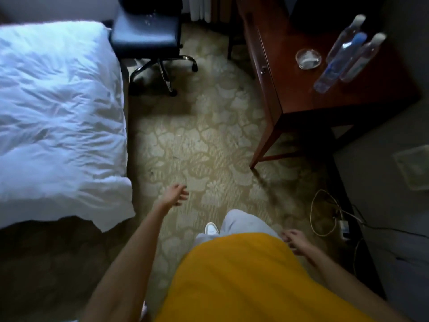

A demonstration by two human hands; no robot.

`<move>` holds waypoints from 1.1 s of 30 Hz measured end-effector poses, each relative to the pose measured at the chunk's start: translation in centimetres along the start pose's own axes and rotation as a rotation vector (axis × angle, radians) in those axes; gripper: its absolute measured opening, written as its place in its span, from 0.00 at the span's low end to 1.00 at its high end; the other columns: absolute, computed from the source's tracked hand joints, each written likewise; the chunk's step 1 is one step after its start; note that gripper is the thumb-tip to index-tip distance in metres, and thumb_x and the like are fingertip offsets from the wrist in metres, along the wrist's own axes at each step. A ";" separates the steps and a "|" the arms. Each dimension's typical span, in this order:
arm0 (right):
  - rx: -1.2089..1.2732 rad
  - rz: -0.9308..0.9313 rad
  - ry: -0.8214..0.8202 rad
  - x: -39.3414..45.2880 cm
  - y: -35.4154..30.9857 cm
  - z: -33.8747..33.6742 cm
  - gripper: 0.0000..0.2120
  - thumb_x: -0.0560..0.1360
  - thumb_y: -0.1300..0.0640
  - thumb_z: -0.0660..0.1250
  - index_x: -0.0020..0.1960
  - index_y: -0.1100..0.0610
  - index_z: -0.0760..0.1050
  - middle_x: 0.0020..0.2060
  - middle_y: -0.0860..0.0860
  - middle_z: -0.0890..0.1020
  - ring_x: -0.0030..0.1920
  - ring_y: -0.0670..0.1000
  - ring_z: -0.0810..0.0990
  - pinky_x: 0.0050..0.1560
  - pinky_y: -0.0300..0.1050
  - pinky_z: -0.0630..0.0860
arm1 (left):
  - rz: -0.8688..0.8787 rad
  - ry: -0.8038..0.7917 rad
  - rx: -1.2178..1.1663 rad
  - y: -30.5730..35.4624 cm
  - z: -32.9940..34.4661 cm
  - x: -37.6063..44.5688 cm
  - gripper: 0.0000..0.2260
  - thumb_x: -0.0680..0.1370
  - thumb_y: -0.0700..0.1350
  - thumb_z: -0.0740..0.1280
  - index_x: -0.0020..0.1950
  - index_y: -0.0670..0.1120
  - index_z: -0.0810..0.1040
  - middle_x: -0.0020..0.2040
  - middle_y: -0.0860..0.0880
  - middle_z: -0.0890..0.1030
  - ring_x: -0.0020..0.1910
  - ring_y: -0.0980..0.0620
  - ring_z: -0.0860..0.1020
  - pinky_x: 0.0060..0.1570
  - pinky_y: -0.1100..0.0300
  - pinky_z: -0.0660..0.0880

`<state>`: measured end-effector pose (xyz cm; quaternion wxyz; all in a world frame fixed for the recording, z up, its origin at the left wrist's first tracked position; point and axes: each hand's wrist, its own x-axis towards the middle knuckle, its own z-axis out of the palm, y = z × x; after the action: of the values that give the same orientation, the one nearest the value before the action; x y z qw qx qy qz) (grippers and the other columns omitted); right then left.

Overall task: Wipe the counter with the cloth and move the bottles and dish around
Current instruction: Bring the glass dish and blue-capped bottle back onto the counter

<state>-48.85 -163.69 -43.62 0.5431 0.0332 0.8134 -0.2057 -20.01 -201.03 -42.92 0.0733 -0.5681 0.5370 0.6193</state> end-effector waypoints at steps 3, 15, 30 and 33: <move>0.068 0.031 -0.004 3.2 -4.6 -0.3 0.08 0.85 0.60 0.59 0.50 0.60 0.75 0.31 0.53 0.73 0.24 0.47 0.67 0.21 0.35 0.61 | 0.147 0.026 0.030 9.2 -3.4 4.0 0.13 0.85 0.53 0.59 0.63 0.49 0.79 0.54 0.49 0.85 0.52 0.48 0.84 0.50 0.54 0.80; 0.132 -0.370 -0.051 16.5 -45.7 -0.9 0.09 0.85 0.58 0.59 0.59 0.55 0.77 0.51 0.55 0.84 0.43 0.49 0.82 0.36 0.42 0.72 | -0.347 0.068 0.057 16.6 -12.4 20.6 0.09 0.84 0.43 0.63 0.59 0.39 0.78 0.46 0.40 0.81 0.38 0.45 0.77 0.38 0.56 0.71; 0.784 -0.346 0.697 17.3 -54.3 -8.7 0.06 0.81 0.54 0.67 0.57 0.50 0.79 0.47 0.48 0.86 0.47 0.50 0.86 0.46 0.46 0.79 | 0.282 -0.457 0.468 62.3 0.9 44.4 0.14 0.86 0.47 0.59 0.65 0.43 0.78 0.57 0.40 0.85 0.44 0.49 0.82 0.39 0.60 0.73; 0.916 -0.251 0.927 16.6 -54.4 -9.4 0.14 0.76 0.49 0.74 0.58 0.52 0.78 0.46 0.50 0.85 0.48 0.50 0.85 0.48 0.41 0.80 | 0.368 -0.606 0.542 67.1 6.5 43.7 0.12 0.86 0.48 0.61 0.63 0.44 0.79 0.54 0.43 0.86 0.48 0.45 0.83 0.42 0.57 0.76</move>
<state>-78.91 -212.68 -39.20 0.0399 0.2509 0.7909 -0.5566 -86.19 -246.56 -39.54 0.2623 -0.2161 0.7263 0.5975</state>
